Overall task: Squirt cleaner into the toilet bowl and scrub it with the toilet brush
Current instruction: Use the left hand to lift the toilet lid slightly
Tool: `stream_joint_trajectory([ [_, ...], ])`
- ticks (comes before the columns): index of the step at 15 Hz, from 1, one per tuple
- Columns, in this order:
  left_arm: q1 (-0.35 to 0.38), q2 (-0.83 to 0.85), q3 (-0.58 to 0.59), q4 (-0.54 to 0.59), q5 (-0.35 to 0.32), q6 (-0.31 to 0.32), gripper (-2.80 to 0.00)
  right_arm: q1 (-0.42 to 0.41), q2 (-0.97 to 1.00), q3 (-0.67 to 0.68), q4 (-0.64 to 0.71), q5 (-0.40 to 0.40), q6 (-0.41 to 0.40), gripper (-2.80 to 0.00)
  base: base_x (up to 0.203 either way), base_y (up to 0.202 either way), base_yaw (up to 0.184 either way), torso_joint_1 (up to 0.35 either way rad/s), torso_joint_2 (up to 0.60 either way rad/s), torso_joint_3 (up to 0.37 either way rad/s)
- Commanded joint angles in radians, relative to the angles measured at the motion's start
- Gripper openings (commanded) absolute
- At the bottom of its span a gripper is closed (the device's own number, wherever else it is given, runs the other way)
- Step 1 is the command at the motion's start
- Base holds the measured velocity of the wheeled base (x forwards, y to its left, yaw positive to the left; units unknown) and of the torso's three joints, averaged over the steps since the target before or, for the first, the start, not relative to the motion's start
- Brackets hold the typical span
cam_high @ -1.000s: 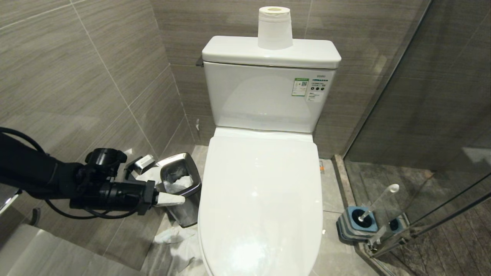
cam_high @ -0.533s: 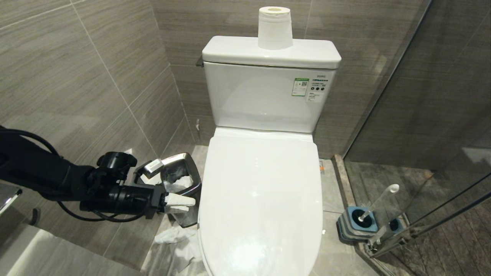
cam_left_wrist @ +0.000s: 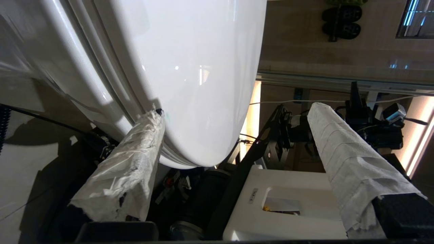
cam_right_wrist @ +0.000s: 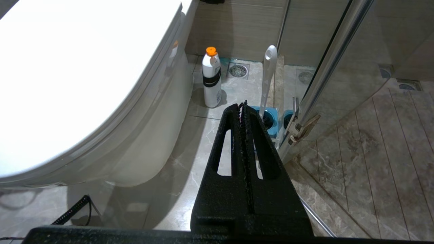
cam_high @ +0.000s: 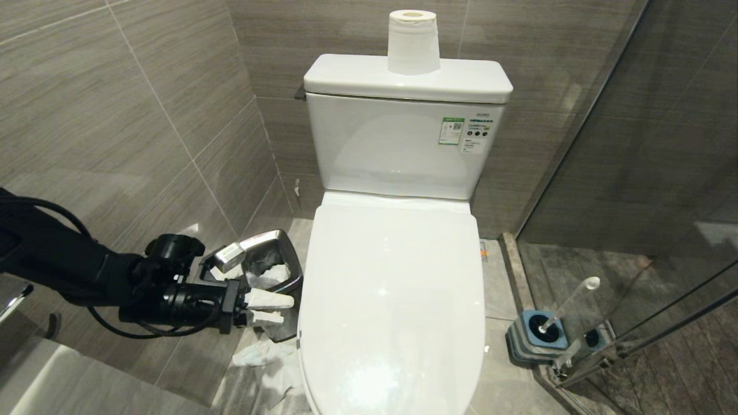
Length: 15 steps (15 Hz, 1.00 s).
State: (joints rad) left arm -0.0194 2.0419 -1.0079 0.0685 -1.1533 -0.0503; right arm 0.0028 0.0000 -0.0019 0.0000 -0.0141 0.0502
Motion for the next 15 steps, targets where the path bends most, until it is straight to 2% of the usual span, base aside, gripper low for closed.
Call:
stream_joint_trajectory([
  [1, 0.025, 0.048, 0.006, -0.062, -0.020, 0.000, 0.00, 0.000, 0.000, 0.000, 0.000, 0.000, 0.000, -2.80, 0.000, 0.000, 0.000, 0.000, 0.00, 0.000],
  [3, 0.050, 0.070, 0.025, -0.105, -0.053, 0.002, 0.00, 0.000, 0.000, -0.001, 0.000, 0.000, 0.000, -2.80, 0.000, 0.000, 0.000, 0.000, 0.00, 0.000],
  [7, 0.063, 0.082, 0.112, -0.209, -0.055, 0.002, 0.00, 0.000, 0.000, 0.000, 0.000, 0.000, 0.000, -2.80, 0.000, 0.000, 0.000, 0.000, 0.00, 0.000],
  [15, 0.029, 0.009, 0.216, -0.226, -0.022, 0.001, 0.00, 0.000, 0.000, -0.001, 0.000, 0.000, 0.000, -2.80, 0.000, 0.000, 0.000, 0.000, 0.00, 0.000],
])
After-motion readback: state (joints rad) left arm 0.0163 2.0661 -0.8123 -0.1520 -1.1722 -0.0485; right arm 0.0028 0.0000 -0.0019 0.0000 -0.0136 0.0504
